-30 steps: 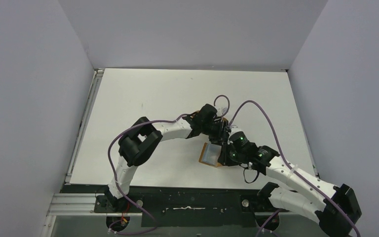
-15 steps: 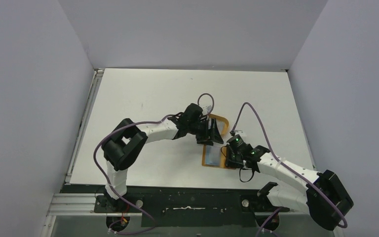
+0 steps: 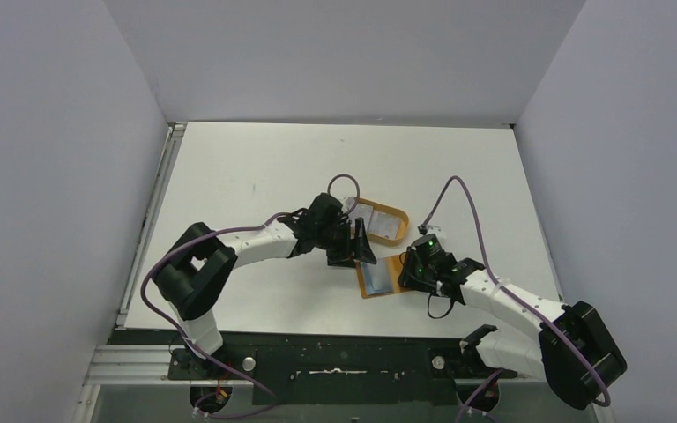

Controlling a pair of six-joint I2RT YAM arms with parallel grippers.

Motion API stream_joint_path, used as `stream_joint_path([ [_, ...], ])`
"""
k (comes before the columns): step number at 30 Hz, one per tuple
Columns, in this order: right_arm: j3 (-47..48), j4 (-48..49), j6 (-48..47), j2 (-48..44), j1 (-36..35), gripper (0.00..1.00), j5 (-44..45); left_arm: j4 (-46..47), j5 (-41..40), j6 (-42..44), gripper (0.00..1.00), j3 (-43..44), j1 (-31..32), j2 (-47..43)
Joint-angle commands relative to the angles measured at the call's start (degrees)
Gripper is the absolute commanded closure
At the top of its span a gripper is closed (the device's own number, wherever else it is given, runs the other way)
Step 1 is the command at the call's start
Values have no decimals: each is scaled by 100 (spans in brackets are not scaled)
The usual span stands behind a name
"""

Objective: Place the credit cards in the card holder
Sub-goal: Open the card holder at the center of the board.

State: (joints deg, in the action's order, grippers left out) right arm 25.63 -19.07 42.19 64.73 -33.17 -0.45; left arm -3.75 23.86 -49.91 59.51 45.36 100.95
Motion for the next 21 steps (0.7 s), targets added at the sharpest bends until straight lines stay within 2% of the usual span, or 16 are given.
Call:
stream_joint_path([
  [1,-197,-13,40,112,170,69,90,-265,-314,69,35,-296,-245,-235],
  [7,-281,-4,75,74,347,70,-113,-424,-332,91,36,-461,-338,-285],
  [21,-357,174,26,-35,425,68,-390,-544,-8,282,46,162,-70,435],
])
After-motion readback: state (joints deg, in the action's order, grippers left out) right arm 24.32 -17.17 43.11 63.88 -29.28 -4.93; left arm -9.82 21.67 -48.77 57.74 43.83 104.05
